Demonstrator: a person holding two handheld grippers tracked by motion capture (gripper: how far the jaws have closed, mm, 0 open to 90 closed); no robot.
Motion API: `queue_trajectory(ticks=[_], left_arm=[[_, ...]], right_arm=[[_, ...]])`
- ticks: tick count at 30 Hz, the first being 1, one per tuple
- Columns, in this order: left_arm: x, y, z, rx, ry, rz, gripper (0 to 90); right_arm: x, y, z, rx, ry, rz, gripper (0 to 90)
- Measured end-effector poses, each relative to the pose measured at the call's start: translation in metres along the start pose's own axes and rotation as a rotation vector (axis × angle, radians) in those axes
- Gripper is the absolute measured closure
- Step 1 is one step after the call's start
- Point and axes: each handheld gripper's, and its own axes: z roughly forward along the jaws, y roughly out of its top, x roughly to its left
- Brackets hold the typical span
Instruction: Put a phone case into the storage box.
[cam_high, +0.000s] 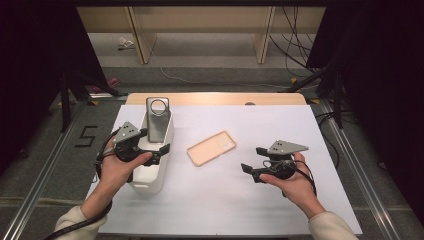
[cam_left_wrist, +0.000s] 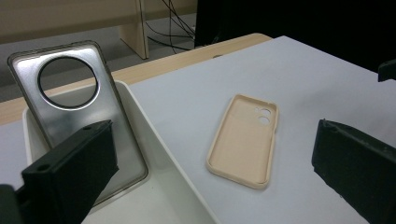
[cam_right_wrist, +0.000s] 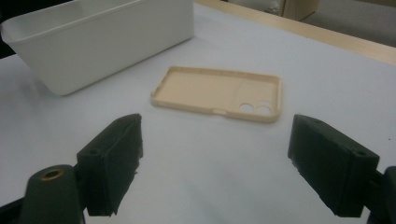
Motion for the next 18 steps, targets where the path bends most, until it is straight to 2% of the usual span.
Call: queue_trajectory(ticks=[3, 5, 7, 11, 13, 15, 17, 18], left_arm=[[-0.002, 0.0, 0.001, -0.002, 0.007, 0.0, 0.1], [-0.004, 0.001, 0.001, -0.006, 0.035, -0.013, 5.7], [-0.008, 0.002, 0.002, -0.01, 0.024, -0.026, 10.9], [-0.018, 0.008, 0.0, -0.017, 0.04, 0.016, 15.4], [-0.022, 0.01, -0.001, -0.02, 0.048, 0.021, 19.3], [-0.025, 0.012, -0.001, -0.02, 0.038, 0.031, 36.9], [-0.03, 0.014, 0.0, -0.001, 0.026, 0.043, 62.5], [-0.033, 0.014, 0.001, 0.015, 0.021, 0.054, 68.9]], right_arm=[[-0.001, 0.0, 0.001, -0.003, -0.003, 0.004, 18.7], [-0.001, 0.0, 0.001, 0.002, -0.004, 0.005, 18.7], [-0.001, 0.0, 0.001, -0.003, -0.004, 0.004, 18.8], [0.002, 0.0, 0.0, 0.0, 0.0, -0.007, 18.8], [0.004, 0.0, -0.001, 0.0, 0.0, -0.011, 18.8], [0.004, 0.0, -0.002, -0.002, -0.002, -0.011, 18.8], [0.003, 0.0, -0.002, -0.005, -0.005, -0.008, 18.8], [0.002, 0.0, -0.002, -0.007, -0.006, -0.005, 18.9]])
